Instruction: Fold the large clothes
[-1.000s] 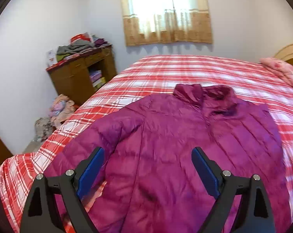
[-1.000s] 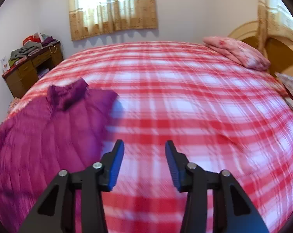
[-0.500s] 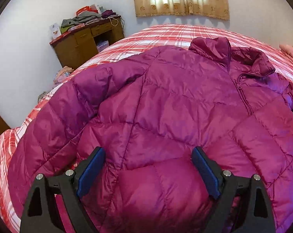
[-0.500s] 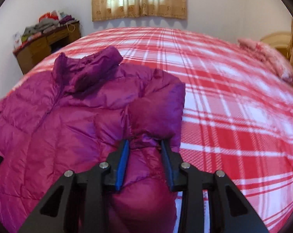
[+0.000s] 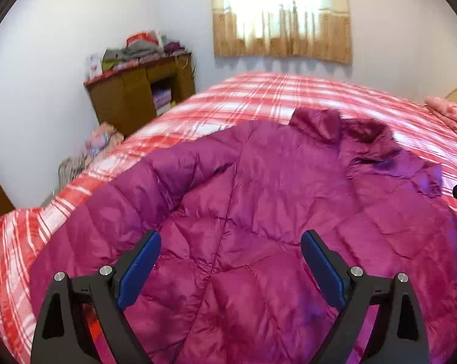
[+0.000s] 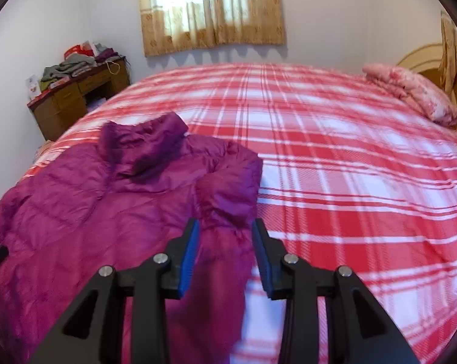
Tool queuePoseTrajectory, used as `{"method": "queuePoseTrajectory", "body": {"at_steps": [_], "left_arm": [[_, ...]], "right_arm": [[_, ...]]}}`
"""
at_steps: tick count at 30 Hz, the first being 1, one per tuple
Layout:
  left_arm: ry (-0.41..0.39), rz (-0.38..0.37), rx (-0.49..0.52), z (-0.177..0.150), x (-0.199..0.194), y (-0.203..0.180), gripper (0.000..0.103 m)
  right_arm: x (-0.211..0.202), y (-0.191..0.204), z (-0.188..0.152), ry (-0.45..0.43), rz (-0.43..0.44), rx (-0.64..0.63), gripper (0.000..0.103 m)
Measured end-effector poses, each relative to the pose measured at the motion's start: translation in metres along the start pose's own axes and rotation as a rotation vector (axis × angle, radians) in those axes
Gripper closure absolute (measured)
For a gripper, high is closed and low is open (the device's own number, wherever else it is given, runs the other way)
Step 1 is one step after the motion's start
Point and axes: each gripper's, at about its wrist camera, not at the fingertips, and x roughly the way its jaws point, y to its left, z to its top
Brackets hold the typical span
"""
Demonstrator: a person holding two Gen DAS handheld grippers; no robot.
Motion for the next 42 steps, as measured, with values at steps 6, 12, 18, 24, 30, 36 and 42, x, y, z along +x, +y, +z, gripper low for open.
{"method": "queuePoseTrajectory", "body": {"at_steps": [6, 12, 18, 24, 30, 36, 42], "left_arm": [[0.117, -0.005, 0.082, -0.030, 0.031, -0.028, 0.009], [0.145, -0.005, 0.085, -0.032, 0.039, -0.028, 0.007], [0.161, -0.008, 0.057, -0.032, 0.046, -0.025, 0.003], [0.182, -0.023, 0.036, -0.038, 0.051, -0.025, 0.001], [0.183, -0.026, 0.032, -0.038, 0.053, -0.026, 0.001], [0.188, -0.033, 0.026, -0.038, 0.053, -0.025, 0.001], [0.191, -0.032, 0.029, -0.037, 0.054, -0.025, 0.001]], "right_arm": [[-0.002, 0.036, -0.045, 0.081, 0.087, -0.143, 0.062], [0.018, 0.032, -0.058, 0.119, 0.093, -0.122, 0.063], [0.024, 0.035, -0.054, 0.114, 0.075, -0.138, 0.063], [0.019, 0.040, -0.061, 0.111, 0.056, -0.153, 0.063], [0.019, 0.042, -0.061, 0.112, 0.045, -0.159, 0.063], [0.018, 0.042, -0.061, 0.112, 0.040, -0.164, 0.063], [0.019, 0.044, -0.062, 0.111, 0.029, -0.172, 0.063]]}}
